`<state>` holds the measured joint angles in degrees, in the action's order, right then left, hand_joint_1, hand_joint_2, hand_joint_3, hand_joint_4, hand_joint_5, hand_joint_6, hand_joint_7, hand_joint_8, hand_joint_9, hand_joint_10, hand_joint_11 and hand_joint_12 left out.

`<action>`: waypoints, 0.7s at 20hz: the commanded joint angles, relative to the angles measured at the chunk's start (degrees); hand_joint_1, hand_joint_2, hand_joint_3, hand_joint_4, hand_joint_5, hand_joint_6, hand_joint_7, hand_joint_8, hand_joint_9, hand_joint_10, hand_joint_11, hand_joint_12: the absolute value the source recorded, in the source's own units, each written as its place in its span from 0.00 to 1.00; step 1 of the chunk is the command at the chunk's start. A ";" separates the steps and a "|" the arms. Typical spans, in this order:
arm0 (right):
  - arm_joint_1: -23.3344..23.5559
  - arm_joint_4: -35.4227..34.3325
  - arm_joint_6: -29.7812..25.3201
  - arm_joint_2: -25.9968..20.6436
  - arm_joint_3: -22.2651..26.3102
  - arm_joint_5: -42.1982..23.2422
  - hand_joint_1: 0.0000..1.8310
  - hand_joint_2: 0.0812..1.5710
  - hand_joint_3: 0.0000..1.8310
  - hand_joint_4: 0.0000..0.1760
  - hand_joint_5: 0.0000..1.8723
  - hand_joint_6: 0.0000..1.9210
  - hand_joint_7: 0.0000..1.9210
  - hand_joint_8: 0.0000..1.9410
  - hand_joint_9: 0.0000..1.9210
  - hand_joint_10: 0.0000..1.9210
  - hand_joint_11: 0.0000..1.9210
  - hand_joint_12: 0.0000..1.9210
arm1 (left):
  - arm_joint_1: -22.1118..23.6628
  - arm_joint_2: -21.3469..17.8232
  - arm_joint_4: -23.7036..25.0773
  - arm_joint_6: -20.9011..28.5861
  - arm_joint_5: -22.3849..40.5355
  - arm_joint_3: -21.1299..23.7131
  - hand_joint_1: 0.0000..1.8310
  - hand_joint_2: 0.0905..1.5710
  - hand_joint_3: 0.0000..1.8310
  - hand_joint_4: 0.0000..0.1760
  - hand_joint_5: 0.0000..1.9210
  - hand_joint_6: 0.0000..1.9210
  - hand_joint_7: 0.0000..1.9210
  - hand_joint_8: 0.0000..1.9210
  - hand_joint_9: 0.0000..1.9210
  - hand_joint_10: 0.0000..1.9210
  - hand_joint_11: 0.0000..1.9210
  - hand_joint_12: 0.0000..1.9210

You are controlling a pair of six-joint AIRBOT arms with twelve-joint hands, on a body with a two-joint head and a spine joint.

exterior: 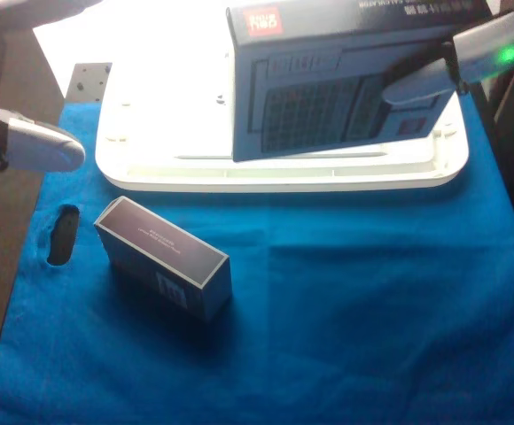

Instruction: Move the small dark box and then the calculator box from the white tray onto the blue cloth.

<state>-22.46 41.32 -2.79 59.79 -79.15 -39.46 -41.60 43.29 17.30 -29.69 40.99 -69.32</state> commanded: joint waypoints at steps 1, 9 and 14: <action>0.40 -3.12 -0.32 -0.30 0.33 -5.02 0.62 0.72 0.00 0.00 0.49 0.56 0.67 0.36 0.66 0.57 0.61 0.80 | -0.15 -0.30 -3.12 -0.54 6.45 0.14 0.28 0.52 0.01 0.97 0.00 0.00 0.08 0.00 0.11 0.00 0.00 0.23; -4.33 -3.81 -0.30 -2.26 4.18 -7.46 0.63 0.72 0.00 0.00 0.49 0.56 0.66 0.41 0.66 0.63 0.63 0.84 | -3.25 -0.29 -6.42 -1.74 7.53 0.14 0.30 0.52 0.00 0.92 0.00 0.00 0.08 0.00 0.10 0.00 0.00 0.23; -8.38 -4.62 -0.23 -1.84 4.64 -7.93 0.63 0.70 0.00 0.00 0.51 0.53 0.69 0.25 0.65 0.60 0.60 0.83 | -5.21 -0.22 -8.42 -1.84 9.02 0.16 0.29 0.52 0.00 0.89 0.00 0.00 0.07 0.00 0.09 0.00 0.00 0.17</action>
<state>-31.53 39.68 -2.72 57.71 -74.67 -42.26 -47.35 43.29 11.27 -31.73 43.70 -69.21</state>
